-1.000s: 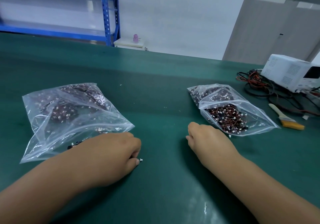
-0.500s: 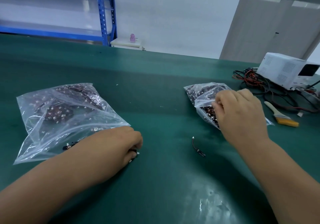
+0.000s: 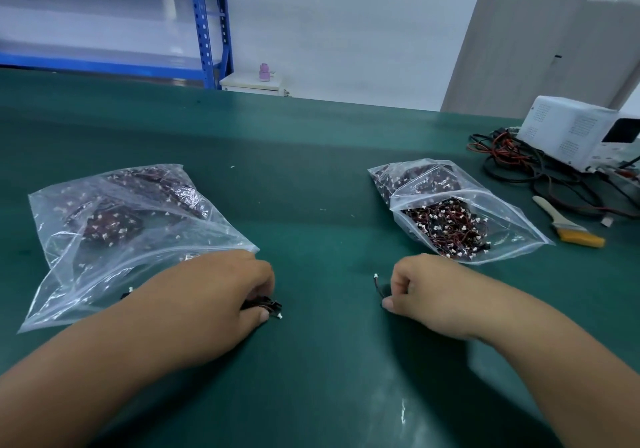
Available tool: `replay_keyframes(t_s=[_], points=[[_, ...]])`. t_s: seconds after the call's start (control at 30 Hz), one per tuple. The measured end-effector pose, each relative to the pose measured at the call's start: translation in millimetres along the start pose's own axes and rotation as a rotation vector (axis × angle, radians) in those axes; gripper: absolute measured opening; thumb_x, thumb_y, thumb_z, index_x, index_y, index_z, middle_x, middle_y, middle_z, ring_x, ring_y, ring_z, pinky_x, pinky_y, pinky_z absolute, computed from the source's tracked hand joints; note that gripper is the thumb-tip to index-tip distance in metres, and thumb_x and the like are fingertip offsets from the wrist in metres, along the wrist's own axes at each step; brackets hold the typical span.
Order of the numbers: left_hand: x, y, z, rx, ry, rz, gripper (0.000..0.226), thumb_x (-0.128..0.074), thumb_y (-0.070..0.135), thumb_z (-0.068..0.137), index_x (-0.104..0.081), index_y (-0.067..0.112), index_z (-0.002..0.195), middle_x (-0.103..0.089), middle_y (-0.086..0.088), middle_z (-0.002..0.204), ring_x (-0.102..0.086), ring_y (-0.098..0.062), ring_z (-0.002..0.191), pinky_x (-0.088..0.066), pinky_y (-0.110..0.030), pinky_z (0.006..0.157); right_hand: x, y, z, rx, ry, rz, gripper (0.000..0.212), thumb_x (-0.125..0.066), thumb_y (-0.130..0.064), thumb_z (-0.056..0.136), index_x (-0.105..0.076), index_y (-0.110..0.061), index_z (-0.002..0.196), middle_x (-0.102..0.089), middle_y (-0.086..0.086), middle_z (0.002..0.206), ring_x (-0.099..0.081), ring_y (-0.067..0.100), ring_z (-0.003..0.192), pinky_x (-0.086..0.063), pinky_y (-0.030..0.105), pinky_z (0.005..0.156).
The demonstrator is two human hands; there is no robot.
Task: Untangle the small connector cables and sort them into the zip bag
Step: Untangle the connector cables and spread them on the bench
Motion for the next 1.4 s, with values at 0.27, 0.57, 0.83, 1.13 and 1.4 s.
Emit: replay_keyframes(t_s=[0.27,0.57,0.83,1.13,1.4], points=[[-7,1,3,-0.030,-0.013,-0.035,0.017,-0.053,0.047,0.089,-0.038,0.043,0.085,-0.044,0.024,0.089,-0.043,0.009,0.089,-0.034,-0.014,0.070,45,6,-15,0.014,0.785,0.098,0.020,-0.063,-0.039,0.090,-0.054,-0.026,0.079,-0.059,-0.007,0.065,-0.057,0.025,0.065,-0.050,0.034,0.060],[-2,12,3,-0.005,0.084,-0.097,0.008,-0.048,0.049,0.090,-0.042,0.044,0.093,-0.052,0.024,0.087,-0.048,0.007,0.083,-0.036,-0.015,0.062,38,-24,-32,0.255,0.959,-0.085,0.011,-0.056,-0.017,0.092,-0.067,-0.014,0.095,-0.068,0.005,0.086,-0.063,0.032,0.076,-0.052,0.040,0.063],[3,32,0,-0.079,0.097,-0.346,0.016,-0.060,0.031,0.089,-0.052,0.045,0.095,-0.057,0.028,0.091,-0.054,0.005,0.087,-0.045,-0.022,0.073,-32,-80,-24,0.544,0.348,0.181,0.037,-0.048,-0.062,0.091,-0.060,-0.026,0.095,-0.054,-0.009,0.086,-0.053,0.013,0.086,-0.045,0.037,0.070],[0,30,2,-0.042,0.102,-0.415,0.029,-0.069,0.026,0.086,-0.051,0.046,0.098,-0.056,0.036,0.097,-0.055,0.005,0.086,-0.039,-0.011,0.067,-32,-69,-15,0.541,0.409,0.412,0.029,-0.048,-0.048,0.088,-0.061,-0.023,0.079,-0.055,-0.010,0.069,-0.053,0.009,0.070,-0.047,0.038,0.065],[6,14,5,0.070,0.229,-0.369,0.012,-0.068,0.028,0.086,-0.062,0.038,0.085,-0.061,0.025,0.084,-0.056,0.001,0.082,-0.044,-0.020,0.066,-27,-53,-5,0.343,0.425,0.765,0.015,-0.066,-0.030,0.086,-0.065,-0.022,0.074,-0.057,-0.005,0.059,-0.046,0.002,0.055,-0.037,0.018,0.052]])
Point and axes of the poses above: each hand's wrist, its own z-axis towards the middle knuckle, its own x-axis out of the back of the hand, y = z × x, the point moved 4 cm from there along z, towards the middle knuckle
